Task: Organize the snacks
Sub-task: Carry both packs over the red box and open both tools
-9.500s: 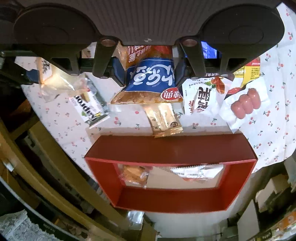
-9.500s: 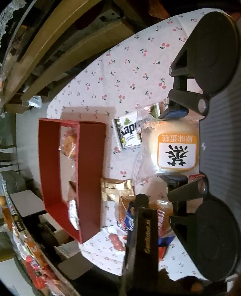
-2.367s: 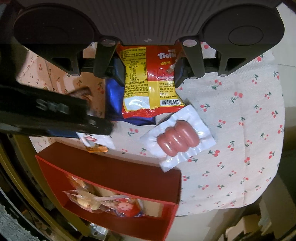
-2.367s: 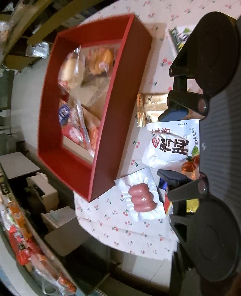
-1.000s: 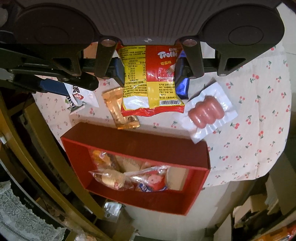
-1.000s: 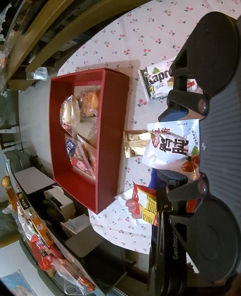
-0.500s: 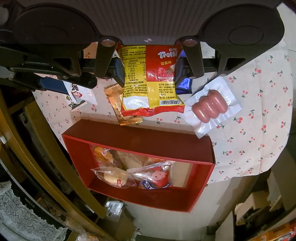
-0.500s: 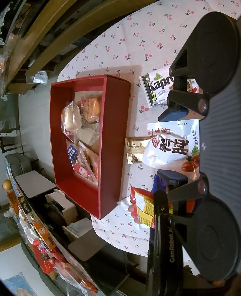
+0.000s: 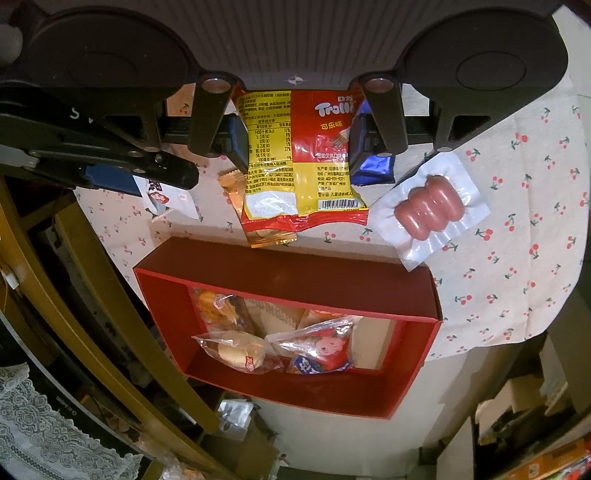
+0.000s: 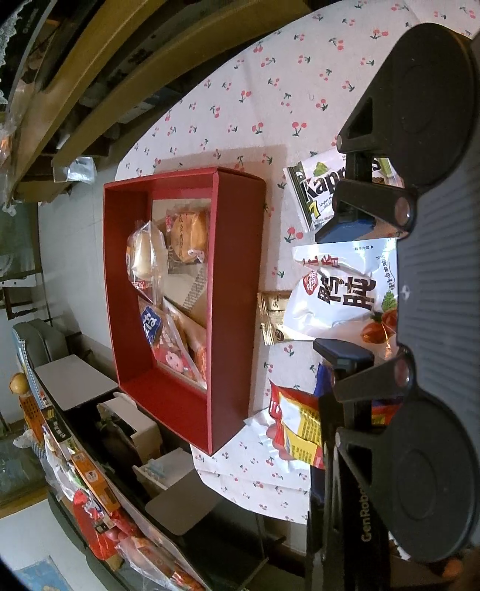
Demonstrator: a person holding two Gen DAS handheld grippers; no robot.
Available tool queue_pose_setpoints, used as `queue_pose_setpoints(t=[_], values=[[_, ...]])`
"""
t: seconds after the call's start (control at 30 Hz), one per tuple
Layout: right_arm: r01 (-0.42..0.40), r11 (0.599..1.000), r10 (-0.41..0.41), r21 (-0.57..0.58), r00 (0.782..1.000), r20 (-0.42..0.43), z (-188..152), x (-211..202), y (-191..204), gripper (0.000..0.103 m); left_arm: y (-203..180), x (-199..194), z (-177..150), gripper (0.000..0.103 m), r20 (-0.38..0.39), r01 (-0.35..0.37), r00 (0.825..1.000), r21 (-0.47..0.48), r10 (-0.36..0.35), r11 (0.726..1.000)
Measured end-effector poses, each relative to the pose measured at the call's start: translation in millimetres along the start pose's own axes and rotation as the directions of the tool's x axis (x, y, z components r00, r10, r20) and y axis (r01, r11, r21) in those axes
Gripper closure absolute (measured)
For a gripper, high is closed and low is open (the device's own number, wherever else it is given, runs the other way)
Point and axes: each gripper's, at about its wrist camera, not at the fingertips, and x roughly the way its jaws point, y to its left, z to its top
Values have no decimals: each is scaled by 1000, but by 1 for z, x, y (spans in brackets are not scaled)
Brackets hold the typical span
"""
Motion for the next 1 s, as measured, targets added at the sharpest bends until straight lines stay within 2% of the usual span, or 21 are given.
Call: queue_pose_setpoints(t=[0.37, 0.63, 1.0], values=[[-1, 1000, 0, 23, 1000, 28, 9, -3, -3, 35, -7, -9, 12, 44, 46, 2, 999, 24, -3, 1000], [-5, 997, -2, 72, 995, 95, 31, -11, -10, 35, -15, -16, 37, 45, 109, 18, 994, 39, -22, 999], [-14, 995, -1, 102, 990, 144, 58, -10, -14, 35, -16, -17, 63, 45, 160, 22, 987, 32, -27, 999]])
